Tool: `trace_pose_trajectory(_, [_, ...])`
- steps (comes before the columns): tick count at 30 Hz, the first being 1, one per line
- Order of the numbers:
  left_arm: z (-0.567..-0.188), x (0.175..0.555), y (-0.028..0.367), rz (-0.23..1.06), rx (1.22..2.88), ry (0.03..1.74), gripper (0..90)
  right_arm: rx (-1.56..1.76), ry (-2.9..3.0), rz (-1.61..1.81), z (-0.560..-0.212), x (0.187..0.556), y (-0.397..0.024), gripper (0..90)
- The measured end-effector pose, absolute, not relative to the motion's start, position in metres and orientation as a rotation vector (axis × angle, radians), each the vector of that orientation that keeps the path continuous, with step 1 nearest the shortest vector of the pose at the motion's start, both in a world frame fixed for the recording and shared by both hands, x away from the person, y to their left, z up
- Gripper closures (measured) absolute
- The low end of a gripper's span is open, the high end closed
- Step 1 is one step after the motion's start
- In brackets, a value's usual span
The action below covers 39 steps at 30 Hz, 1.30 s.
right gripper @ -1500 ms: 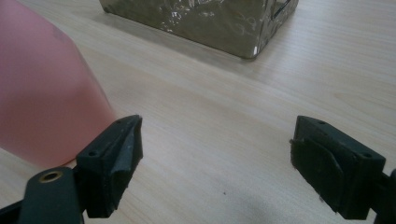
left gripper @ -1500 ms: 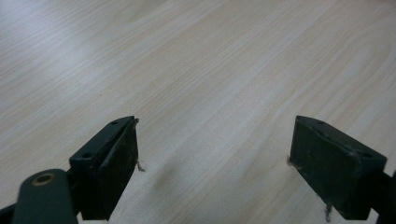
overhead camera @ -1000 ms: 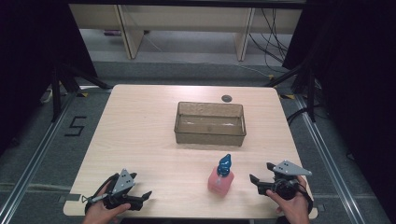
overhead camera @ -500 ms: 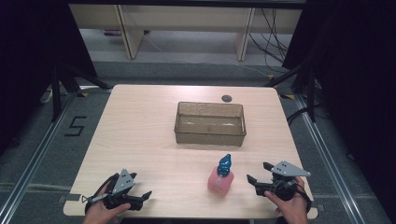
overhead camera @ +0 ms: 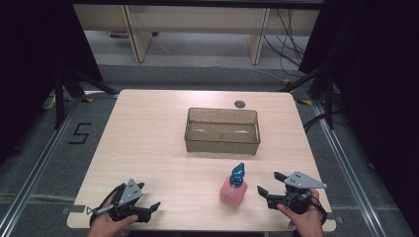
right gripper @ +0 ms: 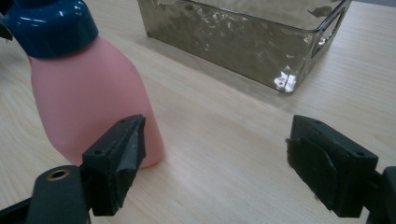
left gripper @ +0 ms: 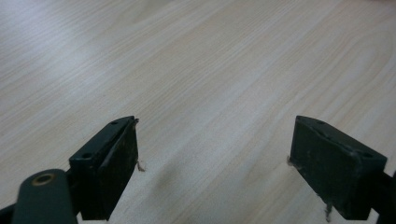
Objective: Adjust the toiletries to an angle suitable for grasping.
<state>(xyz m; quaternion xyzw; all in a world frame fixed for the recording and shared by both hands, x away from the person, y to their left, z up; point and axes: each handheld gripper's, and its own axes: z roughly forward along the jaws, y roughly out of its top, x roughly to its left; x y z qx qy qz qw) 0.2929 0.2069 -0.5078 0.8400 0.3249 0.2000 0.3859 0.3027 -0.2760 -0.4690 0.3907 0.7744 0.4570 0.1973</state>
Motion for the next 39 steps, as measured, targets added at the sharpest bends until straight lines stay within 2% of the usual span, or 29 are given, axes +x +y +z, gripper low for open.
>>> trace_pose_trajectory(39, [-0.507, 0.294, 0.209, 0.510, 2.163, 0.827, 14.9, 0.988, 2.200, 1.413, -0.459, 0.289, -0.249, 21.7])
